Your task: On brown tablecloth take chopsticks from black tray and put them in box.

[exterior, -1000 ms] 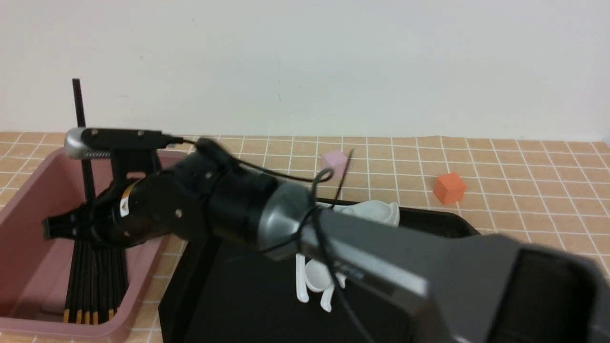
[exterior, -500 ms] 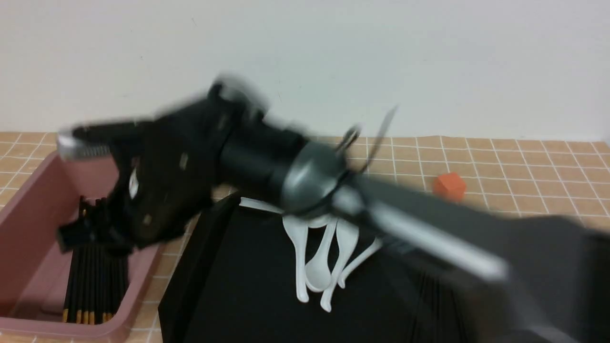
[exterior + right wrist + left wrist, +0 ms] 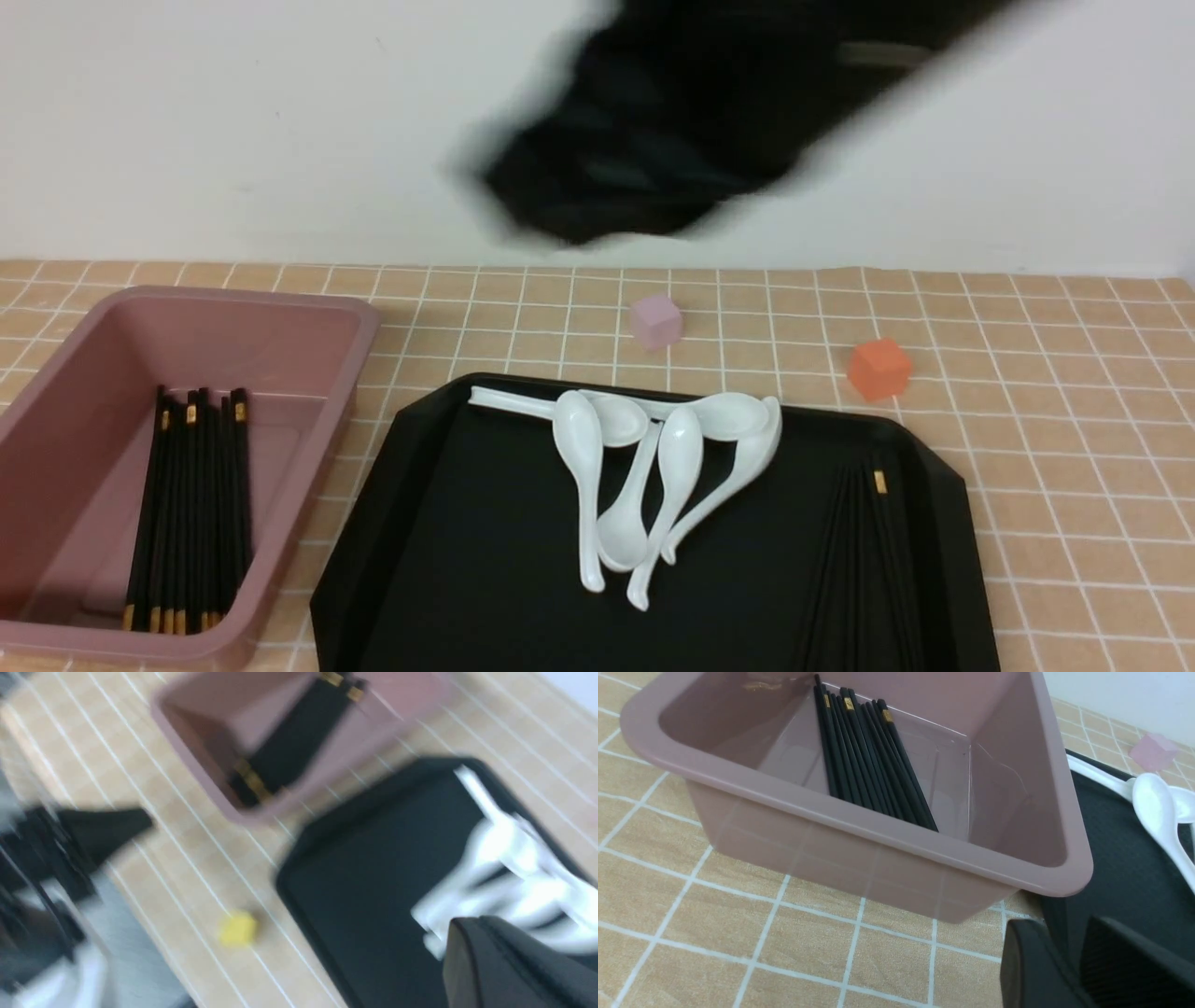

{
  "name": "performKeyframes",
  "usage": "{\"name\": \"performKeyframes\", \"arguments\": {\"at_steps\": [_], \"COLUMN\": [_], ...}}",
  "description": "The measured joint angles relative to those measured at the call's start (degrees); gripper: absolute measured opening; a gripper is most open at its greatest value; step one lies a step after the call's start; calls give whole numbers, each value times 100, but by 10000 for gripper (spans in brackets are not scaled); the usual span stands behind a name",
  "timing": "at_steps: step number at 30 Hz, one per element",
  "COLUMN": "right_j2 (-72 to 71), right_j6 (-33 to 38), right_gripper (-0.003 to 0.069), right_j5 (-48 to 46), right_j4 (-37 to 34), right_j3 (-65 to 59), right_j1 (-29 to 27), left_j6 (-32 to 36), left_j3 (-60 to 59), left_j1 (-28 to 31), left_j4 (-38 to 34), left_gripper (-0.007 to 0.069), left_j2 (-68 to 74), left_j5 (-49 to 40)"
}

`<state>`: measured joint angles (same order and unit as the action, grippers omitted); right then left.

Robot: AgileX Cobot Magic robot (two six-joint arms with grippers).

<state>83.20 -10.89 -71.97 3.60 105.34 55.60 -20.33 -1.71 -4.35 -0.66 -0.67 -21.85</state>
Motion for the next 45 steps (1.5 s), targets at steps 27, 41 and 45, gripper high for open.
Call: {"name": "performKeyframes", "arguments": {"at_steps": [27, 41, 45], "right_j2": [-5458, -5458, -5560], "right_j6": [-738, -839, -813], "right_gripper": [0, 6, 8], "right_j5": [7507, 7706, 7576], "right_j4": [1086, 1086, 1118], "right_j3": [-8909, -9062, -9062], "right_j1": [6, 6, 6], "left_j6": [0, -6, -6], "left_j3": [0, 0, 0], "left_j1": [0, 0, 0], "left_j4": [0, 0, 0], "left_gripper": [206, 209, 213], "left_j2": [0, 0, 0], "left_j5": [0, 0, 0]}}
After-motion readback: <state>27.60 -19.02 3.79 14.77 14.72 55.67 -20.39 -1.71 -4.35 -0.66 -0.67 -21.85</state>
